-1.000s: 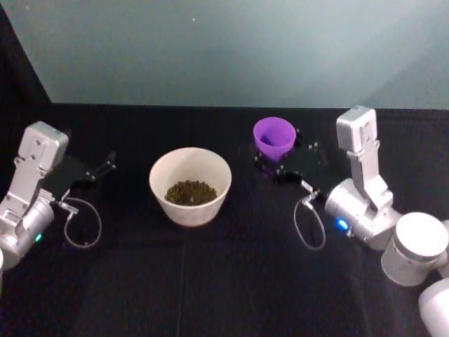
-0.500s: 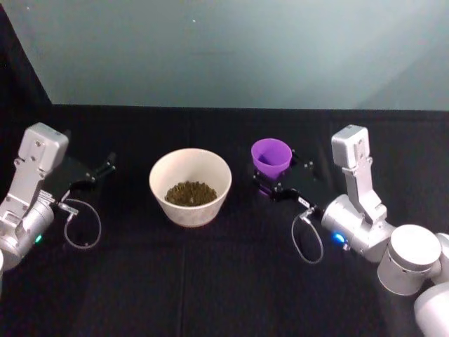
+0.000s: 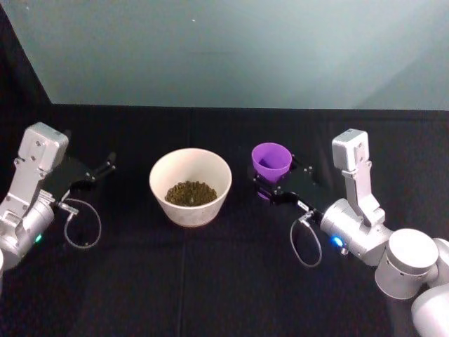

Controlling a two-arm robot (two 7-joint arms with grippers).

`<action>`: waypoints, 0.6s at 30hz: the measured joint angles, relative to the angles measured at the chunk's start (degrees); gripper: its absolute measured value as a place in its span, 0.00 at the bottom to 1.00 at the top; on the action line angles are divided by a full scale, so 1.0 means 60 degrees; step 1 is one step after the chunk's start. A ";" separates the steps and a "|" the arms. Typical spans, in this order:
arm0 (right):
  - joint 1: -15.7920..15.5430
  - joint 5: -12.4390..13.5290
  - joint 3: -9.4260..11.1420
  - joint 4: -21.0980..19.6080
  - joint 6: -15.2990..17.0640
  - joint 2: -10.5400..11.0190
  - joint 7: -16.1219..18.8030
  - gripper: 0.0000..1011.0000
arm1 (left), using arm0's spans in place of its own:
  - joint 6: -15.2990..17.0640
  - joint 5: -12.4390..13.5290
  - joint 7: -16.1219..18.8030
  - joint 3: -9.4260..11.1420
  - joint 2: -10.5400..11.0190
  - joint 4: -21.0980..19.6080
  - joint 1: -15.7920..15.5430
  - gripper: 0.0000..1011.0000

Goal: Pick up the cup and pour the mung beans from the cup into the bowl.

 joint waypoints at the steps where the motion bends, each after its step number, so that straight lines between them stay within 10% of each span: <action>1: 0.0003 0.0006 -0.0006 0.0009 -0.0001 0.0000 0.0000 0.73 | 0.0000 0.0001 0.0000 -0.0001 0.0000 0.0000 0.0000 0.99; 18: 0.0109 0.0077 -0.0105 0.0213 0.0003 -0.0002 -0.0014 0.73 | 0.0000 0.0000 0.0000 0.0000 0.0000 0.0000 0.0000 0.99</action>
